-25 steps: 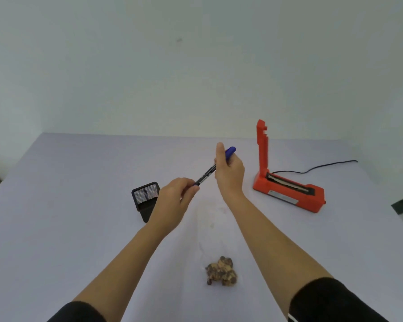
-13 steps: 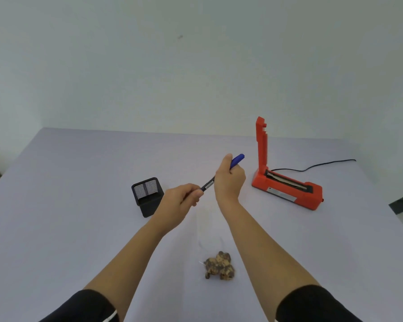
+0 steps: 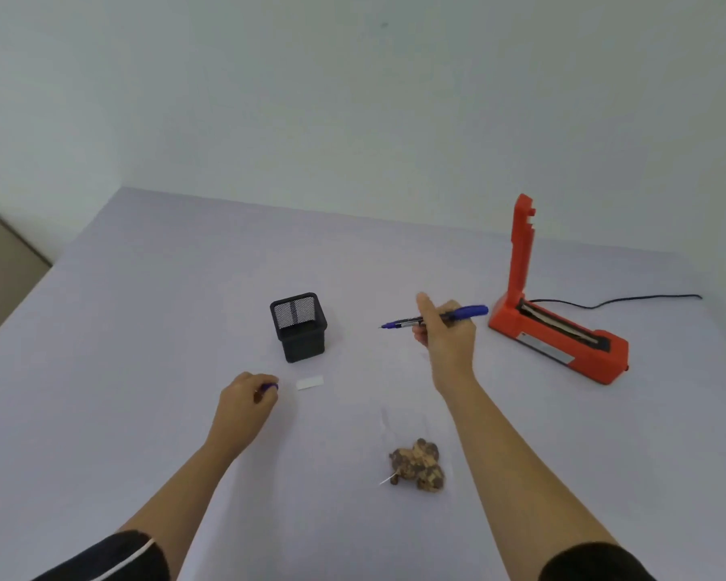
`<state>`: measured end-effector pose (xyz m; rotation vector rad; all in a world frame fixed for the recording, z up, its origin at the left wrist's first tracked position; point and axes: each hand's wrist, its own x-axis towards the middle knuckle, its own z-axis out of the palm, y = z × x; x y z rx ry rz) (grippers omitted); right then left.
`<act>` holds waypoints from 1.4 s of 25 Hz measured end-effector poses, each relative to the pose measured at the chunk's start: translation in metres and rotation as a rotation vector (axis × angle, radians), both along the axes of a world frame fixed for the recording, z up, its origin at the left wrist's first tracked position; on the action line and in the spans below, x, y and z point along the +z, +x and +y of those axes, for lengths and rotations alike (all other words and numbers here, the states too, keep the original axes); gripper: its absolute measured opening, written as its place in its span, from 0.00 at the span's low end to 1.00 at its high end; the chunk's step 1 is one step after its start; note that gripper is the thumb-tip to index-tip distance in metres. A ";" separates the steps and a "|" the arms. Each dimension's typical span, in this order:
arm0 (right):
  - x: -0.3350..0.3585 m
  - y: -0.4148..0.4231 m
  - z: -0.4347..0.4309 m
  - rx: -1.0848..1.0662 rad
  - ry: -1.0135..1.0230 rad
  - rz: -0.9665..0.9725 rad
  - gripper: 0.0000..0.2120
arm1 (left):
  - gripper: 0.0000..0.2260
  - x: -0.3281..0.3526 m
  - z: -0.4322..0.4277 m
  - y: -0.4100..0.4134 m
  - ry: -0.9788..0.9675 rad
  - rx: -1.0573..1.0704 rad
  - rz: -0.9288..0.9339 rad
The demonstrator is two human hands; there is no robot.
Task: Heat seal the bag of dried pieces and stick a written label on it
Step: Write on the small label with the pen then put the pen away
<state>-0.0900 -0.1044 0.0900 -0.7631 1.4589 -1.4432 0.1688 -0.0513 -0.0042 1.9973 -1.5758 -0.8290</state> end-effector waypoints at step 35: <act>-0.184 0.117 0.038 0.066 -0.143 0.260 0.17 | 0.20 -0.090 0.005 -0.001 -0.303 -0.249 -0.097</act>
